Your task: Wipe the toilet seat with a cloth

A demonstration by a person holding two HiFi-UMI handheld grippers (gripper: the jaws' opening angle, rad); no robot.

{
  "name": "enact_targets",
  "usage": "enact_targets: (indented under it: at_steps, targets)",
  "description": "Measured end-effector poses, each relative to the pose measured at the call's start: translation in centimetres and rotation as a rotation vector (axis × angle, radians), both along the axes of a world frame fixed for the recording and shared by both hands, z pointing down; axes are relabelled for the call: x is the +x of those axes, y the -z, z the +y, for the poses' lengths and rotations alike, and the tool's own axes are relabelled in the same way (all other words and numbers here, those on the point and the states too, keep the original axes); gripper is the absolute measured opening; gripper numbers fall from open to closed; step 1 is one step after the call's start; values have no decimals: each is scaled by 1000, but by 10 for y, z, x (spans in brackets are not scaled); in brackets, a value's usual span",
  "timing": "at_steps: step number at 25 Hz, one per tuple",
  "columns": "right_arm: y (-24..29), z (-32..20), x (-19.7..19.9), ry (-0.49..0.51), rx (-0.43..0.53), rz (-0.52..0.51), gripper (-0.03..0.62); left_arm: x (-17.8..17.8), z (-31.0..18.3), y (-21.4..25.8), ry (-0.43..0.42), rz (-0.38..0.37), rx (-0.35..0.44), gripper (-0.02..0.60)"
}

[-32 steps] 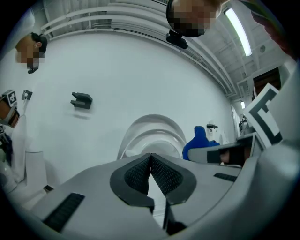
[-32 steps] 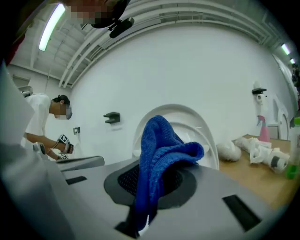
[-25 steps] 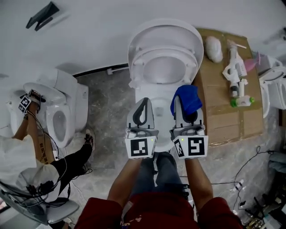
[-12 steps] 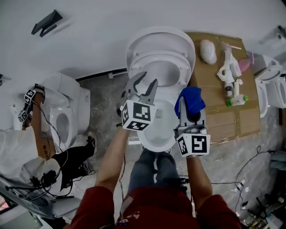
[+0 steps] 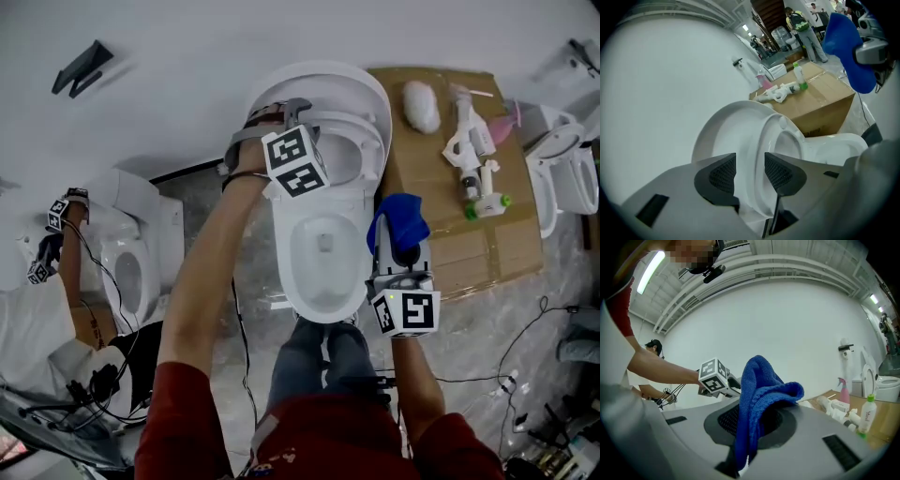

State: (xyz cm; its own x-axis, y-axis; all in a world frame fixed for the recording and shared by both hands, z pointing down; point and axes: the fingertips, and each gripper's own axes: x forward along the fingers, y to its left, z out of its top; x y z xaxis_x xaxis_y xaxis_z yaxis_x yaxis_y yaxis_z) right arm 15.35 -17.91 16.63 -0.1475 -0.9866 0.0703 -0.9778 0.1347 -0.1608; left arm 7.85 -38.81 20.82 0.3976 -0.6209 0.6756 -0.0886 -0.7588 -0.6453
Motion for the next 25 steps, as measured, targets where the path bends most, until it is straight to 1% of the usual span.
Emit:
enact_targets:
  at_steps: [4,6,8,11,17,20,25]
  targets:
    - [-4,1,8,-13,-7,-12,58,6,-12,-14,-19,-105,-56,202]
    - [-4,1,11,-15,-6,-12,59,7,-17,-23,-15,-126,-81,202]
    - [-4,1,13,-16,-5,-10,58,9,-19,-27,-14,-126,-99,199]
    - [-4,1,15,-10,-3,-3,58,10,-16,-29,-22,-118,-120,141]
    - [-3,3,13,-6,-2,-2,58,8,-2,-27,-43,-121,-94,135]
    - [2,3,13,-3,6,3,59,4,16,-24,-64,-122,-84,124]
    - [10,8,19,-13,27,2,58,-2,61,-20,-77,-77,-85,103]
